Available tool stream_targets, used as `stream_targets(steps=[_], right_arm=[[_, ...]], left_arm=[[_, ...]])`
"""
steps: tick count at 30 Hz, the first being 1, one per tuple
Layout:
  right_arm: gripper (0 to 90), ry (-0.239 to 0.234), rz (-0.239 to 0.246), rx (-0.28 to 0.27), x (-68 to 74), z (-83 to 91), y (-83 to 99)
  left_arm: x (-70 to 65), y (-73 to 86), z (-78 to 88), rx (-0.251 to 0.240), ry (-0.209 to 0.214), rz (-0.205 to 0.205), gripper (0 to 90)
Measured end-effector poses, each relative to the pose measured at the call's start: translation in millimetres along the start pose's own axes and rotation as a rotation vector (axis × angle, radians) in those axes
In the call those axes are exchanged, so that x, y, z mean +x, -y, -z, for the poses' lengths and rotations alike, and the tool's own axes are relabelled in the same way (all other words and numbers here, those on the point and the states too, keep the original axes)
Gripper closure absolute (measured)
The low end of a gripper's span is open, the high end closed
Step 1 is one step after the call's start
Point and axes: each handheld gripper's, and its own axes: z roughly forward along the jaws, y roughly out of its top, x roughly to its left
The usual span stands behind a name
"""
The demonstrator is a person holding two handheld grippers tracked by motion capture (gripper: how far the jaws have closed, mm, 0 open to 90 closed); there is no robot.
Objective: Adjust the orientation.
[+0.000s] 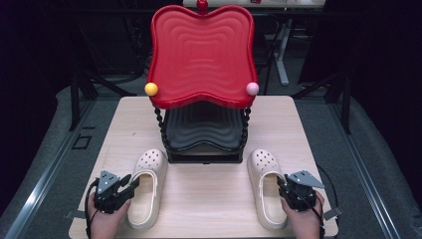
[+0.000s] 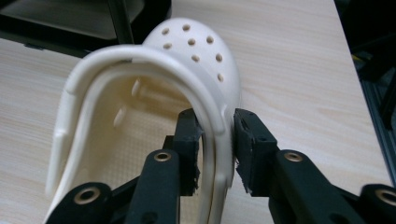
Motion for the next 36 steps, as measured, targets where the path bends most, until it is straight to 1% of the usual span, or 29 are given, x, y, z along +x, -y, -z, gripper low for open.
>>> stream_targets(steps=[2,3,4,6,7,8,9,11,12,13,14,15,17,20,21,22,26,28,30,33,36], right_arm=[[65.5,-0.011,0.028,0.011,-2.6,2.9,-3.5],[64.9,-0.008,0.045,0.01,-2.3,3.9,-4.3],[64.7,-0.012,0.069,0.015,-2.3,5.6,-5.3],[64.4,-0.011,0.104,0.008,-1.8,8.9,-6.5],[64.6,-0.015,0.112,-0.005,-1.6,11.3,-7.0],[66.0,-0.019,0.115,-0.018,-1.3,14.0,-7.7],[69.2,-0.019,0.117,-0.032,-1.0,16.6,-8.5],[79.4,-0.02,0.124,-0.067,-1.2,20.4,-10.0],[82.2,-0.029,0.126,-0.067,-2.5,20.6,-11.3],[84.5,-0.032,0.112,-0.07,-3.7,18.9,-12.2],[85.7,-0.042,0.1,-0.07,-5.3,16.3,-12.9],[87.1,-0.053,0.09,-0.059,-7.0,13.1,-13.8],[88.1,-0.061,0.082,-0.053,-7.9,9.0,-14.1],[87.3,-0.06,0.08,-0.049,-7.9,7.9,-14.8],[84.8,-0.062,0.083,-0.044,-8.6,8.9,-15.3],[82.2,-0.062,0.079,-0.05,-8.8,10.0,-15.1],[75.9,-0.071,0.079,-0.061,-9.7,15.7,-12.8],[73.4,-0.072,0.09,-0.054,-9.0,16.6,-10.9],[71.9,-0.063,0.116,-0.042,-8.3,15.9,-8.7],[71.5,-0.055,0.138,-0.018,-7.8,13.3,-6.3],[70.3,-0.051,0.143,0.006,-7.7,9.0,-6.6]], left_arm=[[-1.2,-2.7,1.2,0.006,0.004,-0.013,63.1],[-1.8,-3.6,1.7,0.01,0.004,-0.024,63.2],[-2.4,-4.4,2.4,0.012,0.006,-0.03,63.3],[-3.3,-5.8,3.5,0.021,0.007,-0.043,63.2],[-3.3,-6.8,3.9,0.025,0.005,-0.052,63.1],[-3.2,-7.8,4.4,0.022,0.006,-0.051,63.2],[-2.7,-9.1,5.5,0.018,0.009,-0.046,63.2],[-2.3,-11.6,7.1,0.01,0.018,-0.032,63.1],[-2.7,-12.5,7.6,0.002,0.018,-0.031,63.1],[-3.1,-13.5,8.1,0.0,0.017,-0.034,63.5],[-4.1,-14.4,8.1,-0.002,0.018,-0.033,63.7],[-4.6,-14.8,8.1,-0.001,0.018,-0.036,63.9],[-5.9,-15.5,8.0,0.0,0.014,-0.041,64.2],[-5.9,-15.1,8.4,0.003,0.011,-0.047,65.0],[-5.6,-15.0,8.8,0.006,0.011,-0.049,65.3],[-5.4,-14.7,9.0,0.004,0.01,-0.049,65.5],[-5.4,-14.0,9.1,0.005,0.008,-0.055,66.0],[-5.5,-13.5,8.2,0.009,0.003,-0.061,66.1],[-5.1,-13.5,7.8,0.01,0.005,-0.064,65.9],[-4.8,-14.9,7.1,0.018,0.005,-0.06,65.8],[-5.7,-15.3,7.7,0.023,0.006,-0.068,65.8]])
